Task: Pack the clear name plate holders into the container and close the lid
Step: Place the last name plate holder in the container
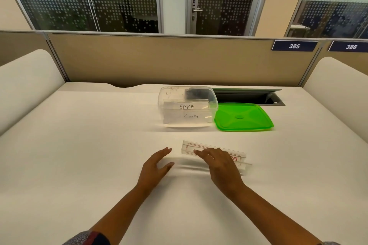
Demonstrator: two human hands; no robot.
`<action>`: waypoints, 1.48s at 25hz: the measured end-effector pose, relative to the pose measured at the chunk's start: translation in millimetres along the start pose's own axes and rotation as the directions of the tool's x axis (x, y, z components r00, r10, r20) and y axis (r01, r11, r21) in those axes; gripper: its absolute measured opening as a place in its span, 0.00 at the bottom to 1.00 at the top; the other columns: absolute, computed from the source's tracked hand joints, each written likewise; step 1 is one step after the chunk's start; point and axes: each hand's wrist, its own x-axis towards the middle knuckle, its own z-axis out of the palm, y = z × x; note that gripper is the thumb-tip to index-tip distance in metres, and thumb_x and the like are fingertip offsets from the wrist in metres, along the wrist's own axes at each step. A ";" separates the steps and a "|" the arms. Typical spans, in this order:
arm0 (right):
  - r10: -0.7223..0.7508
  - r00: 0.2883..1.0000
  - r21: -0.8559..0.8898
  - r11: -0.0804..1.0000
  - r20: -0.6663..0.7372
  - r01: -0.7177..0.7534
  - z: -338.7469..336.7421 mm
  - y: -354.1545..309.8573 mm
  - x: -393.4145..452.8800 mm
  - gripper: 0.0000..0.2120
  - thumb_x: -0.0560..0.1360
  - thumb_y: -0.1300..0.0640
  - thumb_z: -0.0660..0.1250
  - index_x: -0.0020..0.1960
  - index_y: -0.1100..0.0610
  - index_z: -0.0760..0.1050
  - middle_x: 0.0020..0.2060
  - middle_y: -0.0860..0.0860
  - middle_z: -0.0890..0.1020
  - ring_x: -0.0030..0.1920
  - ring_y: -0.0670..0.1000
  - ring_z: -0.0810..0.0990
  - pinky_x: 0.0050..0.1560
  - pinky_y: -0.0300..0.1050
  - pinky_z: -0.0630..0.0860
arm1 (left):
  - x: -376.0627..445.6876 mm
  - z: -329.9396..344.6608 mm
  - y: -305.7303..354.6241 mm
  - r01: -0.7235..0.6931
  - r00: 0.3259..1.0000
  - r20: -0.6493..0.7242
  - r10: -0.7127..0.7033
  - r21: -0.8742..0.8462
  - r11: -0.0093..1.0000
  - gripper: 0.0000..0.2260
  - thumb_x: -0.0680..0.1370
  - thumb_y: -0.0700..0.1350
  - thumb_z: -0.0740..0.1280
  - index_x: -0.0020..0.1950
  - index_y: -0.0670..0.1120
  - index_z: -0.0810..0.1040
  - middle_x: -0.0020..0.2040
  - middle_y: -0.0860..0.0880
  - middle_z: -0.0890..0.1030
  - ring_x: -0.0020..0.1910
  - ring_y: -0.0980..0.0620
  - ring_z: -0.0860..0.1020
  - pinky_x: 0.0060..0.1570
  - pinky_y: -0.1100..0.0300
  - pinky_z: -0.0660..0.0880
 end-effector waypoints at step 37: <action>0.662 0.749 0.838 0.389 0.035 -0.383 -24.9 42.8 99.4 0.16 0.72 0.61 0.69 0.56 0.51 0.70 0.41 0.47 0.83 0.44 0.40 0.82 0.43 0.25 0.75 | 101.1 -41.0 76.8 0.036 0.927 -0.262 -0.268 -0.649 0.760 0.10 0.77 0.48 0.64 0.52 0.43 0.73 0.45 0.45 0.82 0.36 0.52 0.85 0.32 0.64 0.80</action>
